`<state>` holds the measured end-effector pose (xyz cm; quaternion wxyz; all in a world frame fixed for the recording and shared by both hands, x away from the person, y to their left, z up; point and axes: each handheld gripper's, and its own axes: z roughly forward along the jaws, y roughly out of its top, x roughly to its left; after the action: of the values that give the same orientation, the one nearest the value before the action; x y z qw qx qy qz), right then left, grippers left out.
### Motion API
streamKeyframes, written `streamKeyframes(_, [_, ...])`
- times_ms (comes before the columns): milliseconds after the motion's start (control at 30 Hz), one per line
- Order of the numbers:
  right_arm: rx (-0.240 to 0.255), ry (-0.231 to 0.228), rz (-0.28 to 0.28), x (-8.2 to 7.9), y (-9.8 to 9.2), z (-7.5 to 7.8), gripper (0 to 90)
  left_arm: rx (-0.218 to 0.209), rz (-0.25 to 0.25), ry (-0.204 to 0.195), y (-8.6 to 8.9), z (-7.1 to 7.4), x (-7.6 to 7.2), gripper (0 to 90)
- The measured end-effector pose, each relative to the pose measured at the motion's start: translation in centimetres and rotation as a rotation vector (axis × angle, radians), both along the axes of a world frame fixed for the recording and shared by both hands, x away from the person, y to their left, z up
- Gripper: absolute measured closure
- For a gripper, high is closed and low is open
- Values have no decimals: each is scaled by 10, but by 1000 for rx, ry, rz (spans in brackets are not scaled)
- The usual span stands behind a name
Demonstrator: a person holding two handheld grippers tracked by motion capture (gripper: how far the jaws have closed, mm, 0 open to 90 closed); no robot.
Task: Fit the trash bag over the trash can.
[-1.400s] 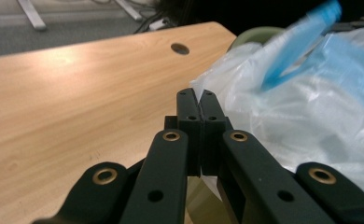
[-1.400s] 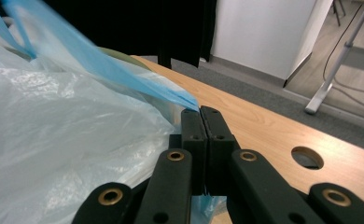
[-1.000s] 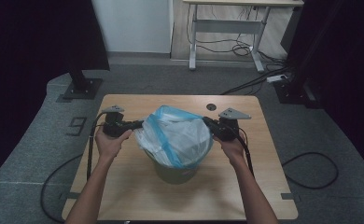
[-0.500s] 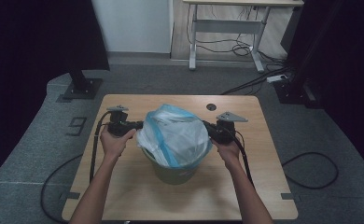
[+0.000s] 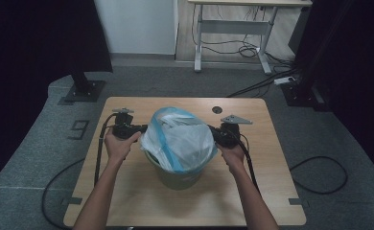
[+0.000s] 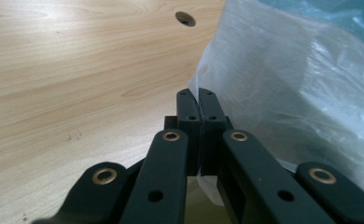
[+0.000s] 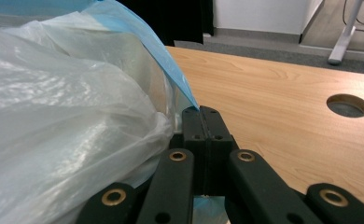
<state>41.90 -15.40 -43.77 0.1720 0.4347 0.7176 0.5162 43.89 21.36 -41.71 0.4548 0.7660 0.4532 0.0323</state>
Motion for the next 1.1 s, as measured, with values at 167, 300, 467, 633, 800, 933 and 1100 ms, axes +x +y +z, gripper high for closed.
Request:
streamKeyframes(167, [-34,24,-16,0,3,-1,889,31,-4,17,-7,0,2,897])
streamKeyframes(300, [-91,65,-50,2,2,-9,888,64,-1,39,-6,-6,3,897])
streamKeyframes(467, [-31,85,-71,2,-12,-19,861,38,-27,32,-3,-9,-1,897])
streamKeyframes(633, [8,2,-149,-11,-25,-3,666,22,-33,33,-2,-10,-1,892])
streamKeyframes(800, [44,-68,-189,-29,-45,17,619,11,-21,23,2,-10,-3,893])
streamKeyframes(933, [50,-91,-162,-45,-55,26,613,12,-15,8,4,-10,-4,888])
streamKeyframes(1100, [71,-114,-68,-80,-51,36,608,7,-20,-8,7,-7,-7,883])
